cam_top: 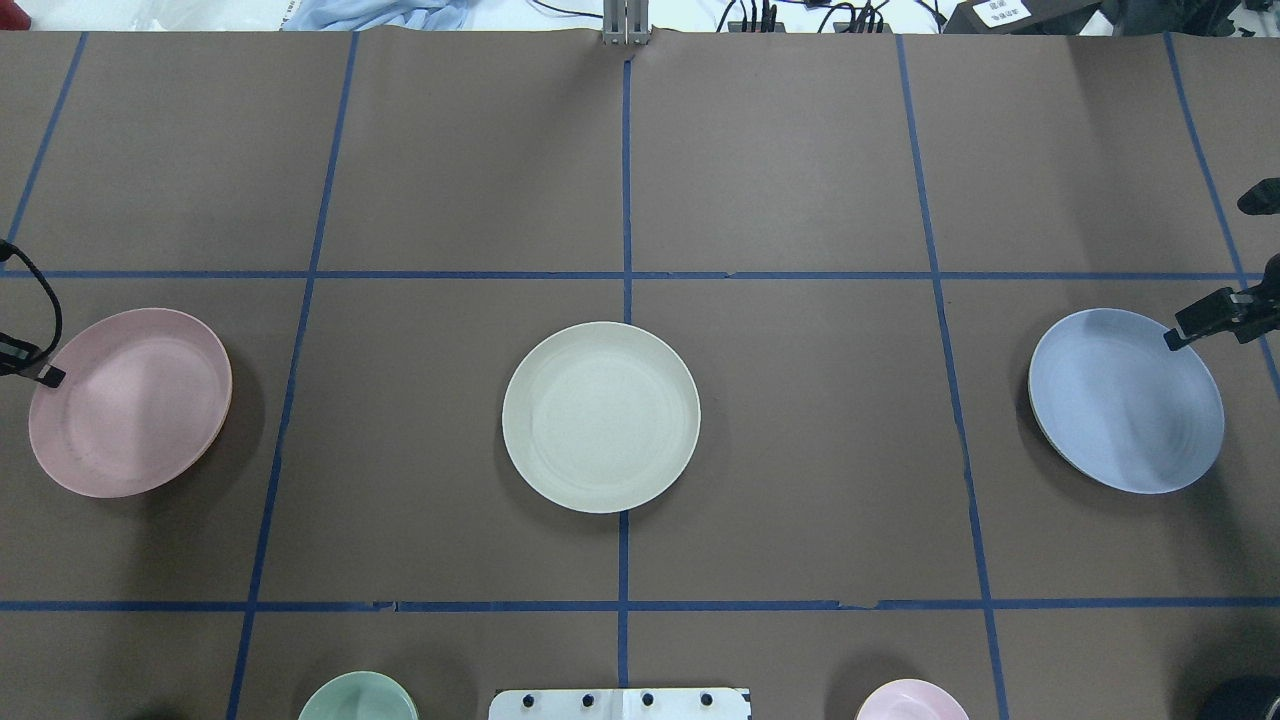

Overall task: Stack three plates with pink and blue
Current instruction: 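Grasp the pink plate rim with the left gripper and carry it toward the cream plate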

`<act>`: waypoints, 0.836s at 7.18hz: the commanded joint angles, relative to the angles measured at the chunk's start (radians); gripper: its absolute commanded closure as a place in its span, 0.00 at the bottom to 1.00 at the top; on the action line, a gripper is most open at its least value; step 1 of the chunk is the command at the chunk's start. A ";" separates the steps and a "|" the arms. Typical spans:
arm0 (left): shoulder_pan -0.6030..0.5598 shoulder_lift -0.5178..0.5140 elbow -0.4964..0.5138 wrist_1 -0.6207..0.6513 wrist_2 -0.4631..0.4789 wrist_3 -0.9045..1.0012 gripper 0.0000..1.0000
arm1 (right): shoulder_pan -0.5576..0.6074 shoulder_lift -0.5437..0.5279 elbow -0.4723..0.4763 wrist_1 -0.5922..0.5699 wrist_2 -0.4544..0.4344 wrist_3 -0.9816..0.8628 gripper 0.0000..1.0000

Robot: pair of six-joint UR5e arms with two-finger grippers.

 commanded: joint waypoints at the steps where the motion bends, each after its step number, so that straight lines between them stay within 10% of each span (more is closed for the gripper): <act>1: -0.002 -0.037 -0.079 0.072 -0.020 -0.037 1.00 | 0.001 0.015 0.007 0.002 0.001 0.032 0.01; 6: 0.198 -0.247 -0.337 0.123 -0.075 -0.698 1.00 | -0.016 0.016 0.018 0.002 0.000 0.049 0.01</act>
